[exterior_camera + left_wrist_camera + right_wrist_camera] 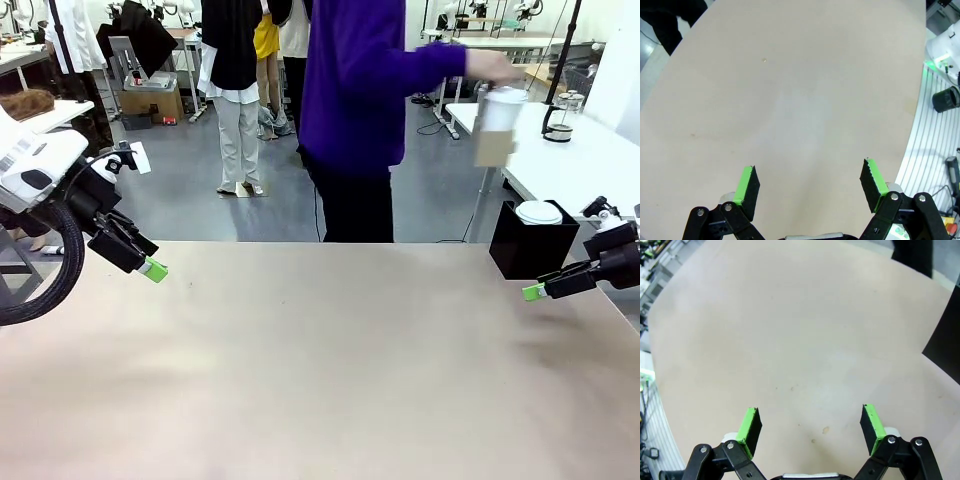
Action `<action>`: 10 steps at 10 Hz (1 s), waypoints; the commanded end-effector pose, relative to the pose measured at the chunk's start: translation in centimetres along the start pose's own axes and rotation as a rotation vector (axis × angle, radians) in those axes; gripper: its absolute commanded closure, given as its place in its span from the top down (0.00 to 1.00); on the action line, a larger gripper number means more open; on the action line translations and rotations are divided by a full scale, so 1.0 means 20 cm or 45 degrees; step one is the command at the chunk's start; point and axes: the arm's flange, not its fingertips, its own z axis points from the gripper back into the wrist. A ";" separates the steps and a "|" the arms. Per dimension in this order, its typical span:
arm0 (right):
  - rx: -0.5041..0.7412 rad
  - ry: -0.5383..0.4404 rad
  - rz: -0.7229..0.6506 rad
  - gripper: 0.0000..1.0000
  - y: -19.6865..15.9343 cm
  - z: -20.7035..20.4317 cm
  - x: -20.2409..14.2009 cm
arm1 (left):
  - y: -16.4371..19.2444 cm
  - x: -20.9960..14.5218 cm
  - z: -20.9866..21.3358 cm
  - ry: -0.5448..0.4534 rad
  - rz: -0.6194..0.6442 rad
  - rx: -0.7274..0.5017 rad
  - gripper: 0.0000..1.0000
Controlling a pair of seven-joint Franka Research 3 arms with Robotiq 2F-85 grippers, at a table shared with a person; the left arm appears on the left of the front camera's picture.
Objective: Pour a drink into a cup and package it in a carrier.
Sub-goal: Insert the held 600 ml Paper Cup into the Cup Carrier.
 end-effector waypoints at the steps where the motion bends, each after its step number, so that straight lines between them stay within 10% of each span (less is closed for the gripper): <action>1: 0.011 -0.003 -0.001 1.00 -0.01 0.01 0.00 | 0.00 0.00 0.00 -0.014 -0.007 -0.009 1.00; 10: 0.011 -0.003 -0.001 1.00 -0.01 0.01 0.00 | 0.00 0.00 0.00 -0.014 -0.007 -0.009 1.00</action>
